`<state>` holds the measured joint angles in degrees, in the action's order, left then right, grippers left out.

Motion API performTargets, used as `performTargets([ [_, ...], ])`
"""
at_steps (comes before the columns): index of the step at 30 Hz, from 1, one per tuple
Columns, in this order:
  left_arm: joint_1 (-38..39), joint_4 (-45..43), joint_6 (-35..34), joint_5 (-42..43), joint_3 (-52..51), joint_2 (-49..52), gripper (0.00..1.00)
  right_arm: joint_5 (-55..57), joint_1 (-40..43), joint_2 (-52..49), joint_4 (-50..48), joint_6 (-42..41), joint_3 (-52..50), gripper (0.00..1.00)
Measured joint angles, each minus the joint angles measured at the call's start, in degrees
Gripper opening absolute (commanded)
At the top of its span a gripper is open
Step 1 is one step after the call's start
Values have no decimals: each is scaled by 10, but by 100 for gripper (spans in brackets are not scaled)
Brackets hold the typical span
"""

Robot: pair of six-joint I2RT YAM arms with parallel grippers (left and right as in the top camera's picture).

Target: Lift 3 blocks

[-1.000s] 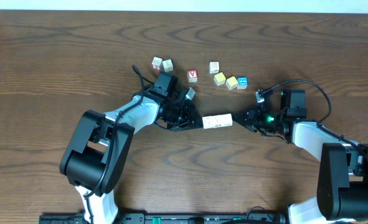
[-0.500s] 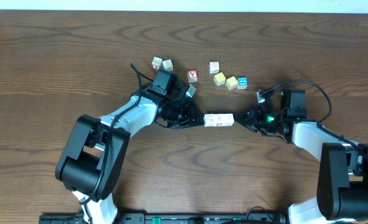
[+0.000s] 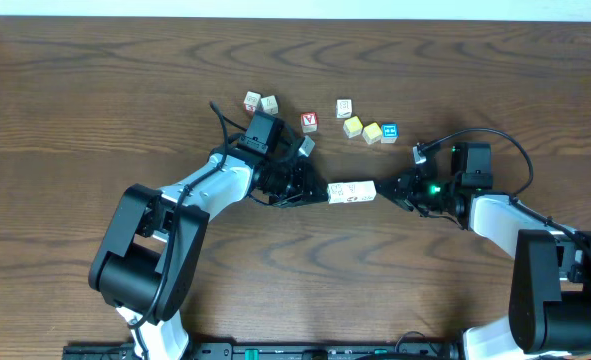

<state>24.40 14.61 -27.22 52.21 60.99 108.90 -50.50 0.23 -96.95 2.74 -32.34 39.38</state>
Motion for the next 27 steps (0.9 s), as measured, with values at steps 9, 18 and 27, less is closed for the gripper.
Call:
performTargets([
  [9,0,2,-7,0,0,0,7,-13,0,35,2,-12,4,1],
  [18,0,6,-13,-12,0,-32,7,-21,0,42,4,-14,11,1],
  [27,-3,6,-13,-5,0,-59,7,3,-5,50,5,-20,10,1],
])
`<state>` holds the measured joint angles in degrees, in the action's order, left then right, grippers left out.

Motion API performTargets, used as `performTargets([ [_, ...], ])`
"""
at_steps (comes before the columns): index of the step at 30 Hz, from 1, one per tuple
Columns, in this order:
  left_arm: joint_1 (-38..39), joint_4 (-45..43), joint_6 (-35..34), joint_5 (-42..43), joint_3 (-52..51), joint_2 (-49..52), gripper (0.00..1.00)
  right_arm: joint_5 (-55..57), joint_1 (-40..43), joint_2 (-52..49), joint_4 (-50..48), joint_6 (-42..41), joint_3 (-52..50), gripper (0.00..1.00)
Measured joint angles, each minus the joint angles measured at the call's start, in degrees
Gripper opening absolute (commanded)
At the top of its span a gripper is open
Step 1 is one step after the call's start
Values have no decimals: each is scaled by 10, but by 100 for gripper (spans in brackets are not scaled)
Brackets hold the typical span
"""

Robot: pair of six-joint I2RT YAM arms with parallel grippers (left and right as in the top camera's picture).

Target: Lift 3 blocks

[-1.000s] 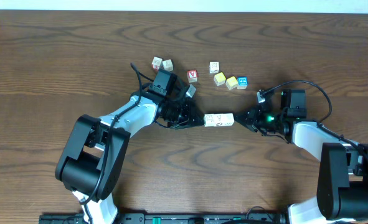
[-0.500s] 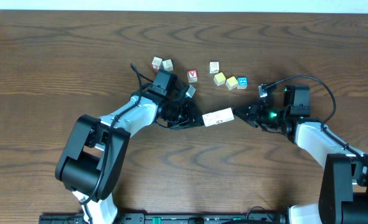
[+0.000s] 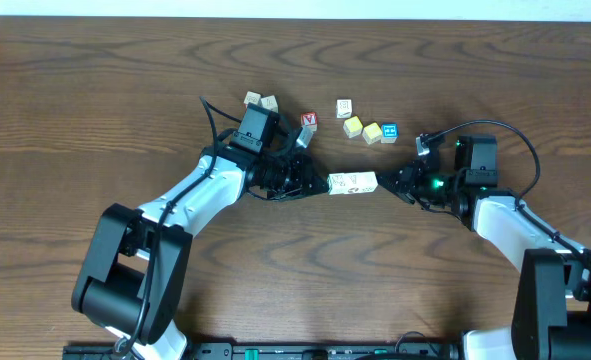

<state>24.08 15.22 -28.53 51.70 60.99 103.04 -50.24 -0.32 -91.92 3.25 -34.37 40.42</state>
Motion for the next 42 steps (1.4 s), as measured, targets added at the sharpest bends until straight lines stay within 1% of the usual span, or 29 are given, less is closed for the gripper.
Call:
performTargets([
  [7,0,1,-2,2,0,0,7,-3,0,40,-2,-2,0,1],
  [42,-1,6,-16,-5,0,-12,7,13,-9,43,1,-12,0,1],
])
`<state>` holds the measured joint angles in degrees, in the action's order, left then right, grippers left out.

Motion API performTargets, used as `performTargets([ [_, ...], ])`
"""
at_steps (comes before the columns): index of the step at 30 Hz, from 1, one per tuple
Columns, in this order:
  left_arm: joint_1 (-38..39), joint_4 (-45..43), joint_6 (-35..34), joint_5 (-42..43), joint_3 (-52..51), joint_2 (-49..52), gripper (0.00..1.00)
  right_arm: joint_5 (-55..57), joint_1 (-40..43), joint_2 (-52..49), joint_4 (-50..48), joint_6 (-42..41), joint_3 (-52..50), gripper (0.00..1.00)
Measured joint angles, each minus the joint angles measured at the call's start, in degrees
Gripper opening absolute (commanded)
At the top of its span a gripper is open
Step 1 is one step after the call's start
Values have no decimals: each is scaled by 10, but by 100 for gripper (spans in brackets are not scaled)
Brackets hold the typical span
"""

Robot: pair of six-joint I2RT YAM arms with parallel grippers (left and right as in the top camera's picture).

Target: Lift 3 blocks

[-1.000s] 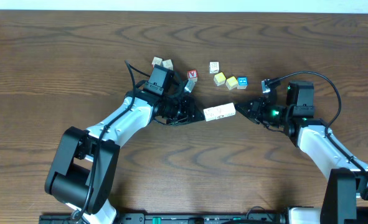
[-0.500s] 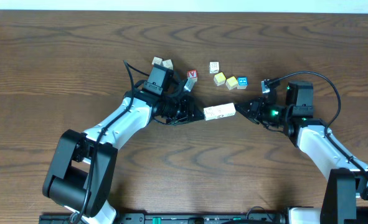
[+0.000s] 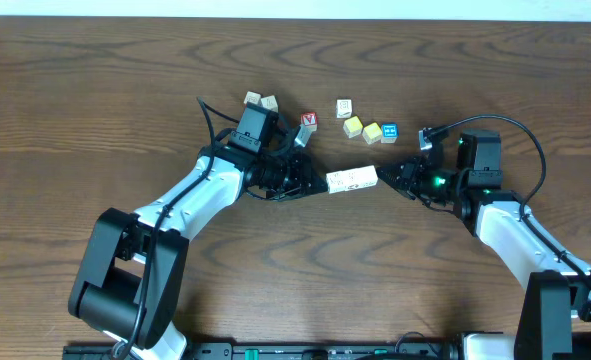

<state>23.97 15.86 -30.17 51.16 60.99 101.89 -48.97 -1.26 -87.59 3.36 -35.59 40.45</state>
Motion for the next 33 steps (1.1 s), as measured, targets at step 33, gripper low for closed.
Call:
performTargets([
  [33,-19,-7,-1,-19,0,0,7,34,-30,30,31,0,0,1],
])
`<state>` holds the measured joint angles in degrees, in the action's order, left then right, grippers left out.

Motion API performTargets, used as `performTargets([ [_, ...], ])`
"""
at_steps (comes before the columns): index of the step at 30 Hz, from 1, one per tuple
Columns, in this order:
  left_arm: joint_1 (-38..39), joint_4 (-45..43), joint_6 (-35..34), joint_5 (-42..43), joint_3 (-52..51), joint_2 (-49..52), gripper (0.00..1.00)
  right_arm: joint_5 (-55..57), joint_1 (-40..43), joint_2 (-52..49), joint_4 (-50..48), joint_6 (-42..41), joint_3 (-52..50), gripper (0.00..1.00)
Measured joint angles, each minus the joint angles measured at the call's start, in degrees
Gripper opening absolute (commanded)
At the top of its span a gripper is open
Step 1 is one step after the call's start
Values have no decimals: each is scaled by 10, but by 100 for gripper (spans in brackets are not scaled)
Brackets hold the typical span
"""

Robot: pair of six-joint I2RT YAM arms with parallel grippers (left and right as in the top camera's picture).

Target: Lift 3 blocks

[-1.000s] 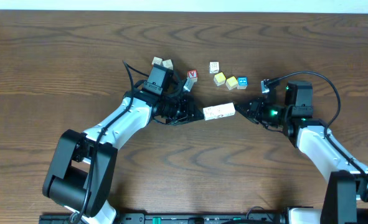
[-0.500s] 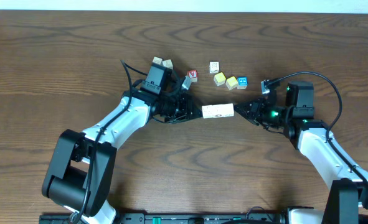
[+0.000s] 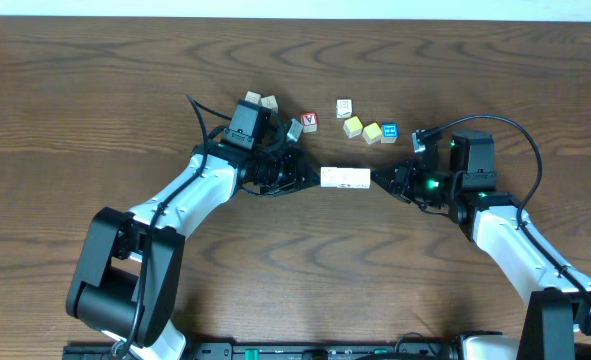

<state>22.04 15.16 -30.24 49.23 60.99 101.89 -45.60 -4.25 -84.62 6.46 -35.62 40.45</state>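
Note:
A short row of white blocks (image 3: 345, 178) hangs level between my two grippers near the middle of the table. The left gripper (image 3: 312, 178) presses its shut tip against the row's left end. From the other side, the right gripper (image 3: 378, 179), also shut, presses against the right end. Neither gripper has a block between its fingers. The overhead view does not show how far the row is off the wood.
Loose blocks lie behind the row: a red-lettered one (image 3: 309, 121), a grey one (image 3: 295, 128), a white one (image 3: 344, 107), two yellow ones (image 3: 352, 127), and a blue one (image 3: 389, 132). Two more blocks (image 3: 269, 102) sit behind the left wrist.
The row of blocks was tilted, right end higher in the picture; it now lies level and a little further left. Both gripper tips have shifted left with it.
At first the row was pinched end to end between both shut grippers, lower in the picture. At each later moment it stood a little further from the table's front edge, still pinched, once tilted. Now it is level and slightly left.

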Motion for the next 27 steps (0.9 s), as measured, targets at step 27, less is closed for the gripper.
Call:
performTargets([
  [27,0,0,0,21,0,-1,7,37,-6,0,4,0,0,1],
])
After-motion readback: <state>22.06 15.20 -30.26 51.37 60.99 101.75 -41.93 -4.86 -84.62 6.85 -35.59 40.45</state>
